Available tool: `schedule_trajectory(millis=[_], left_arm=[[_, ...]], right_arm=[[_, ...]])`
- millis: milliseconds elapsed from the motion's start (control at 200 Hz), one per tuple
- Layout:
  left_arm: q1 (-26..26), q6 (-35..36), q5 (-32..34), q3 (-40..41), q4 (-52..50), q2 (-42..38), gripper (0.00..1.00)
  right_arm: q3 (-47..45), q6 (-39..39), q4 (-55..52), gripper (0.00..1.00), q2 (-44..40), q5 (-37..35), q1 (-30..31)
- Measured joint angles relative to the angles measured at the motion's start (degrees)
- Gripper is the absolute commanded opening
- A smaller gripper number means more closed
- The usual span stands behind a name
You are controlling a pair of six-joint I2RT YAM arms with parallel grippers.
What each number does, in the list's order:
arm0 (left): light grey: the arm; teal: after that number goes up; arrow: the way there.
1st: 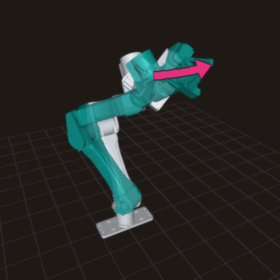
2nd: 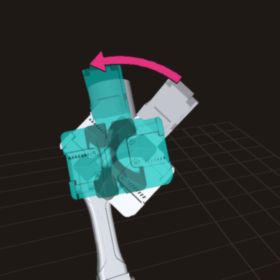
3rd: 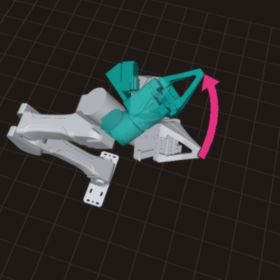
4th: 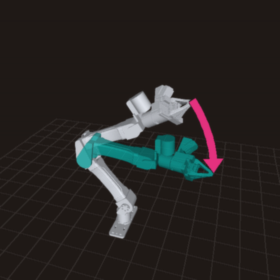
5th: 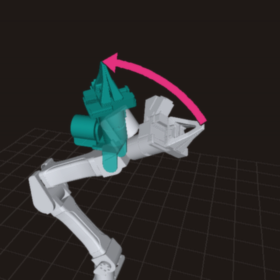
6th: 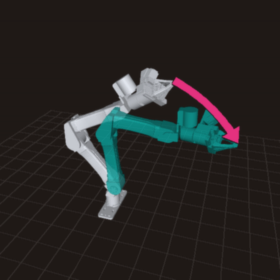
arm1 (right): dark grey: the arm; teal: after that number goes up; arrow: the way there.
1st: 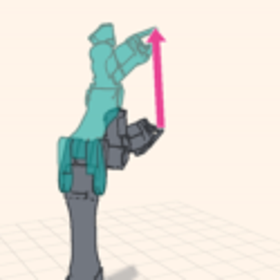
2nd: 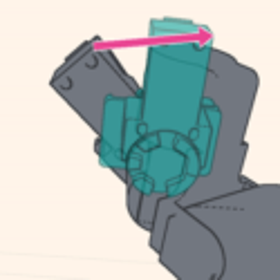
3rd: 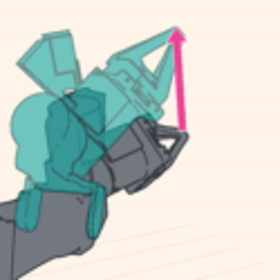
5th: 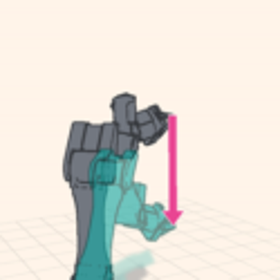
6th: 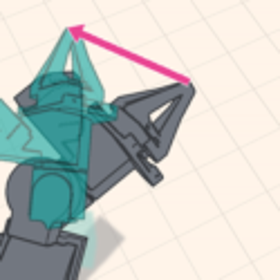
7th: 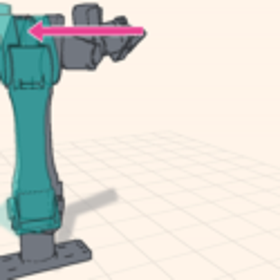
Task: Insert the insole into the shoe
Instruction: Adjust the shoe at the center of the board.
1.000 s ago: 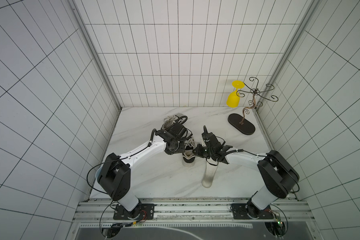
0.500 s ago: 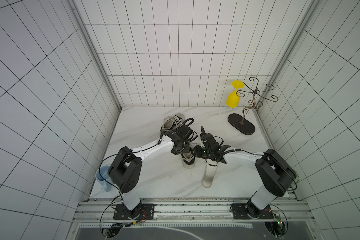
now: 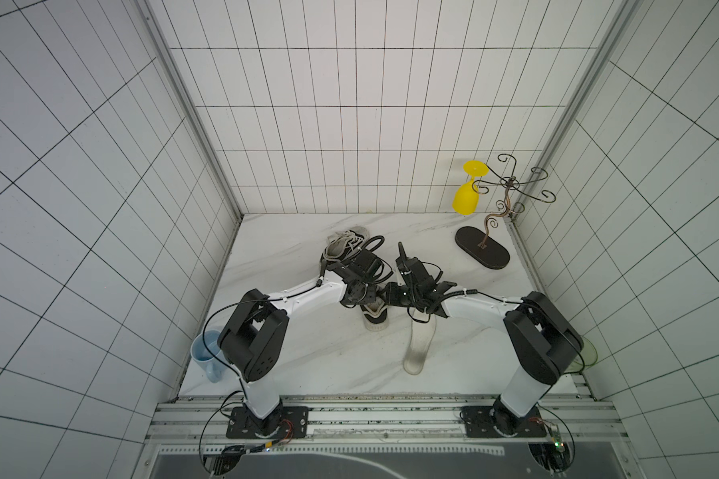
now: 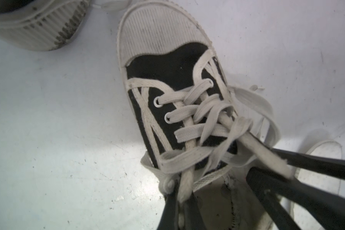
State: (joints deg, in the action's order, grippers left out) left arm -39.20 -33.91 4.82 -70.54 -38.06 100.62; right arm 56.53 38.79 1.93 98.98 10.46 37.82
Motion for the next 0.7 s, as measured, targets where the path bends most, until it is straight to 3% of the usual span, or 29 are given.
schedule_trajectory(millis=[70,145,410,700], left_arm=[[0.04,1.05,-0.61,1.49,1.84,-0.61,0.00],[0.11,1.92,-0.98,2.69,3.19,-1.36,0.00],[2.78,-0.31,-1.01,11.37,8.70,-8.66,0.00],[4.31,-5.14,-13.14,26.32,22.36,-14.40,0.00]], right_arm=[[0.37,-0.31,0.09,0.06,0.37,0.13,-0.55],[0.37,0.00,0.04,0.00,0.35,0.15,-1.07],[-3.78,1.95,2.05,0.00,-2.78,2.95,-3.82],[-18.71,4.57,11.43,0.00,-9.86,8.09,-4.48]])
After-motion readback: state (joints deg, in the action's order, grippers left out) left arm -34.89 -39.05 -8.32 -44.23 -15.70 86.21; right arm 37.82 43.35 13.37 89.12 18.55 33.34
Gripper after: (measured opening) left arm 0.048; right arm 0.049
